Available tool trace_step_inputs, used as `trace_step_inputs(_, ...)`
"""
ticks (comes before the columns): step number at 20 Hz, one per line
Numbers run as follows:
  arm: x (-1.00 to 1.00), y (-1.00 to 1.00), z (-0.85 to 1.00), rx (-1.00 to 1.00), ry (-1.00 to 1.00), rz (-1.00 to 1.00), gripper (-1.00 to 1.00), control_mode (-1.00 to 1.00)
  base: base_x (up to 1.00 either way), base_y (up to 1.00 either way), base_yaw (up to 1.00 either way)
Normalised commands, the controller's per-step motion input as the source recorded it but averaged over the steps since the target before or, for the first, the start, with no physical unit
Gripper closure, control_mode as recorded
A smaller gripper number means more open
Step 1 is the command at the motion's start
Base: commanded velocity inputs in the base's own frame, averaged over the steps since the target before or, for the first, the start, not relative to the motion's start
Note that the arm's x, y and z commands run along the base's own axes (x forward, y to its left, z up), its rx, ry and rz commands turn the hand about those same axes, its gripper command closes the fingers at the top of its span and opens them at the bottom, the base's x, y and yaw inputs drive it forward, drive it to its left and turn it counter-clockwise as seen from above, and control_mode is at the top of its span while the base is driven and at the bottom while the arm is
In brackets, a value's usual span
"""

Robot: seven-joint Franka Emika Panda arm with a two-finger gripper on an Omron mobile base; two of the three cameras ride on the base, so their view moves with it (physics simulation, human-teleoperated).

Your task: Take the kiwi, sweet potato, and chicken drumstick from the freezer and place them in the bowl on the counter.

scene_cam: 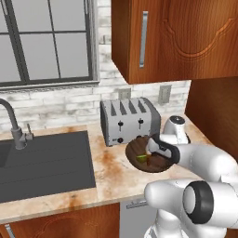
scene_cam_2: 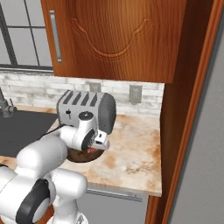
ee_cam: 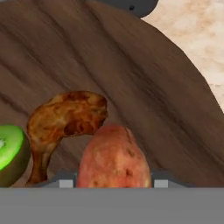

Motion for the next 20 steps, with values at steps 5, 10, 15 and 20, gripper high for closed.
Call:
trace_step_inputs(5, 0.10, 0.00, -0.16, 0.00, 0.02, 0.00, -1.00, -1.00, 0.00, 0.00, 0.00)
trace_step_inputs(10, 0.00, 0.00, 0.00, 0.00, 0.00, 0.00, -1.00, -1.00, 0.00, 0.00, 0.00)
trace_step_inputs(15, 0.00, 0.00, 0.03, 0.00, -0.03, 0.00, -1.00, -1.00, 0.00, 0.00, 0.00)
trace_step_inputs(20, -0.20, 0.00, 0.40, 0.00, -0.17, 0.00, -1.00, -1.00, 0.00, 0.00, 0.00)
